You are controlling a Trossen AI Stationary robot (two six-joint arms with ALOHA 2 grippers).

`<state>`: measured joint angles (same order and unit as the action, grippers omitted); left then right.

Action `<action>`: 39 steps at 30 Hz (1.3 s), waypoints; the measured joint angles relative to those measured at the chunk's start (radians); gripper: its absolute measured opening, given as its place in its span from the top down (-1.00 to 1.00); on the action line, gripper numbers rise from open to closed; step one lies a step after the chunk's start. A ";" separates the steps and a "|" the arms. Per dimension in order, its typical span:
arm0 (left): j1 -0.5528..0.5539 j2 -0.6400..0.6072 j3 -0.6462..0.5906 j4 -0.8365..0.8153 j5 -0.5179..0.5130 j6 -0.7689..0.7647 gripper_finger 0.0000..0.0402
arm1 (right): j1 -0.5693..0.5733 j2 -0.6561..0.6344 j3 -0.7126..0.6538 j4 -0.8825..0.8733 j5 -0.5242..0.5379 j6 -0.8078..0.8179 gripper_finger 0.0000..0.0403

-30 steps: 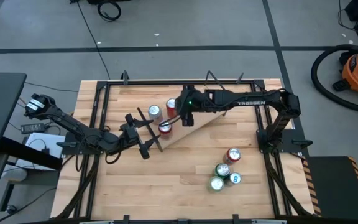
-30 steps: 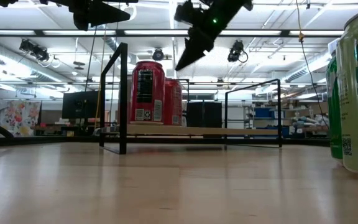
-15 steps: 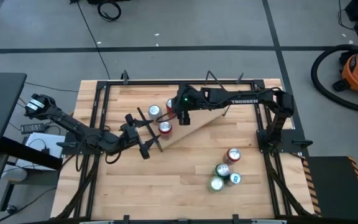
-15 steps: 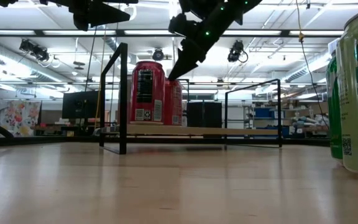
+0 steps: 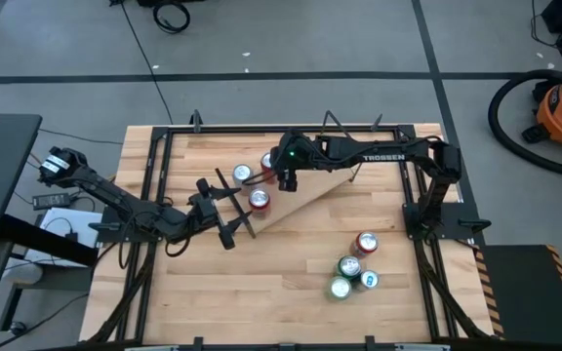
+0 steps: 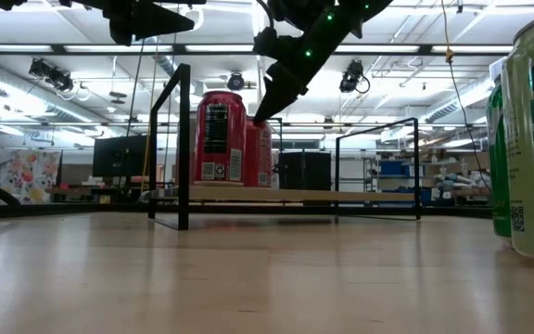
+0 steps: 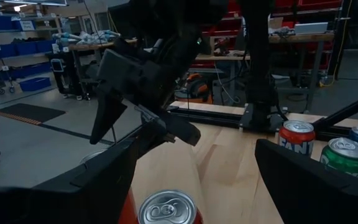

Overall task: Place canned beverage on shelf
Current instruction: Put the top red soda can on the shelf

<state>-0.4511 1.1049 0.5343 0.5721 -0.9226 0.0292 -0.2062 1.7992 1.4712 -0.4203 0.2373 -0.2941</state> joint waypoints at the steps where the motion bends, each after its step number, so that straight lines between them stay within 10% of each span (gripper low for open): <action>1: 0.000 0.000 0.000 0.000 0.000 0.000 -0.67 | 0.000 0.000 0.000 0.001 0.000 0.005 -0.44; 39: 0.000 0.000 0.000 0.000 0.000 0.000 -0.67 | -0.204 -0.019 -0.050 0.019 -0.554 0.132 -0.44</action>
<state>-0.4508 1.1053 0.5343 0.5720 -0.9226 0.0292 -0.4099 1.7805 1.4207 -0.4011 -0.3164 -0.1618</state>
